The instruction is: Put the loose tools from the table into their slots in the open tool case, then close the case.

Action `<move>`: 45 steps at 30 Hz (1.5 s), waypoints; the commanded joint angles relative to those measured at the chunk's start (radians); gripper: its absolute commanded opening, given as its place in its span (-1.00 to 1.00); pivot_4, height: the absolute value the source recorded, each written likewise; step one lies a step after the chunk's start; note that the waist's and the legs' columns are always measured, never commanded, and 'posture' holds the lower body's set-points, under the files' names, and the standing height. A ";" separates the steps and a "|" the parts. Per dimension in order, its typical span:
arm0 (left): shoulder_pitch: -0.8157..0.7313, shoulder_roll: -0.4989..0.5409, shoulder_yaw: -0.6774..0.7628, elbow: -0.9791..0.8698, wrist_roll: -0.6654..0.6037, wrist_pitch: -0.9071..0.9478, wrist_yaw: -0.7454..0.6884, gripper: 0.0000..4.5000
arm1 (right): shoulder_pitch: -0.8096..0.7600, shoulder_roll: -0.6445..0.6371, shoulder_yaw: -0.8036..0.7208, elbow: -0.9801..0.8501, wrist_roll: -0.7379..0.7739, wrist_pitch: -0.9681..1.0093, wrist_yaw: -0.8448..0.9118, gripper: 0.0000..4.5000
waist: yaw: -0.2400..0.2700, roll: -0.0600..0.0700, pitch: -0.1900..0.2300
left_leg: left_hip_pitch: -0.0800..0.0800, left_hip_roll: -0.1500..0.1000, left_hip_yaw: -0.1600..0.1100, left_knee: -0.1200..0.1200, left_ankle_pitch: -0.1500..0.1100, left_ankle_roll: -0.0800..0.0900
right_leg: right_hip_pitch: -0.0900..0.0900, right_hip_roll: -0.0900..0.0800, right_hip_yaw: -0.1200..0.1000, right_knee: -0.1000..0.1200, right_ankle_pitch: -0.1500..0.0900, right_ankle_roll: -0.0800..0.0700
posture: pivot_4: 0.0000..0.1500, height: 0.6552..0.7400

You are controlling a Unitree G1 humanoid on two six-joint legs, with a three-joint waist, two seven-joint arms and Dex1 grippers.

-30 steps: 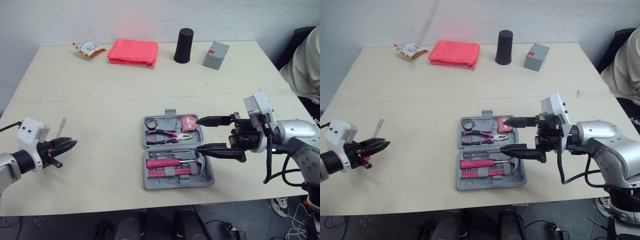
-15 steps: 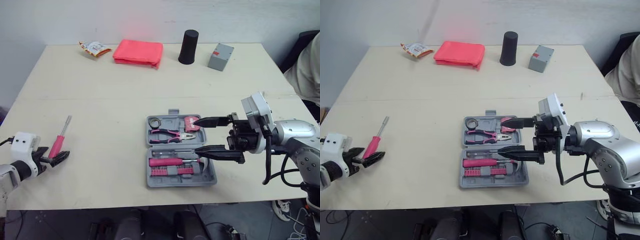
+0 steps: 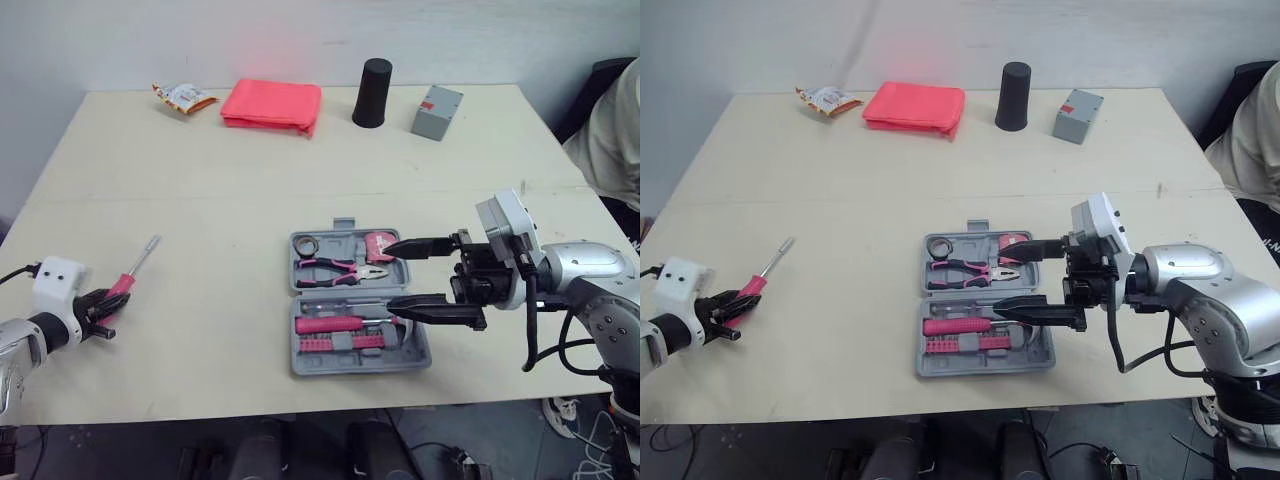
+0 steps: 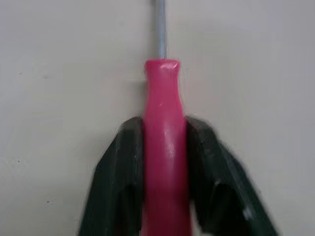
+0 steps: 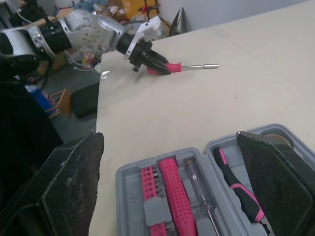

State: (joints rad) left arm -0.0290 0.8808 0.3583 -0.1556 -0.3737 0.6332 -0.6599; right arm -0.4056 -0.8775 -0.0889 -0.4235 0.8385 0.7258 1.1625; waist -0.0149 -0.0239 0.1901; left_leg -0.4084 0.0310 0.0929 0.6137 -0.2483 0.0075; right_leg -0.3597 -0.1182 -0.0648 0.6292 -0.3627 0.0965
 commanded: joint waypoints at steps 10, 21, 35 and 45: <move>-0.432 0.002 -0.542 -0.515 -0.183 0.418 -0.106 -0.76 | 0.223 -0.202 -0.079 -0.117 -0.041 -0.037 0.141 1.00 | 0.009 0.000 0.000 | 0.000 0.001 0.003 0.002 0.004 0.000 | 0.001 0.005 0.002 -0.001 0.001 0.001 | 1.00 0.89; -0.598 -0.171 -0.896 -0.529 -0.131 0.581 -0.040 -0.76 | 0.388 -0.215 -0.192 -0.192 0.024 0.026 0.079 1.00 | 0.029 0.000 0.001 | 0.001 0.002 0.001 0.011 0.006 0.001 | 0.004 0.007 0.003 0.003 0.001 0.002 | 1.00 0.89; -0.625 -0.170 -0.969 -0.474 -0.059 0.535 -0.059 -0.76 | 0.413 -0.197 -0.224 -0.219 0.081 0.051 0.000 1.00 | 0.039 0.000 0.001 | 0.000 0.002 0.000 0.015 0.006 0.002 | 0.006 0.006 0.002 0.003 0.001 0.002 | 1.00 0.89; -0.619 -0.228 -0.826 -0.430 -0.089 0.488 -0.071 0.41 | 0.400 -0.186 -0.210 -0.220 0.104 0.054 -0.034 1.00 | 0.040 0.000 0.001 | 0.000 0.001 -0.001 0.016 0.005 0.003 | 0.007 0.006 0.001 0.003 0.001 0.002 | 1.00 0.89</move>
State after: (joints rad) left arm -0.6576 0.6574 -0.5277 -0.5747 -0.4398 1.1492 -0.7146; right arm 0.0068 -1.0742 -0.2840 -0.6210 0.9215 0.7848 1.1377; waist 0.0253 -0.0242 0.1906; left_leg -0.4086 0.0325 0.0923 0.6292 -0.2429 0.0100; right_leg -0.3530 -0.1125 -0.0635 0.6320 -0.3616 0.0989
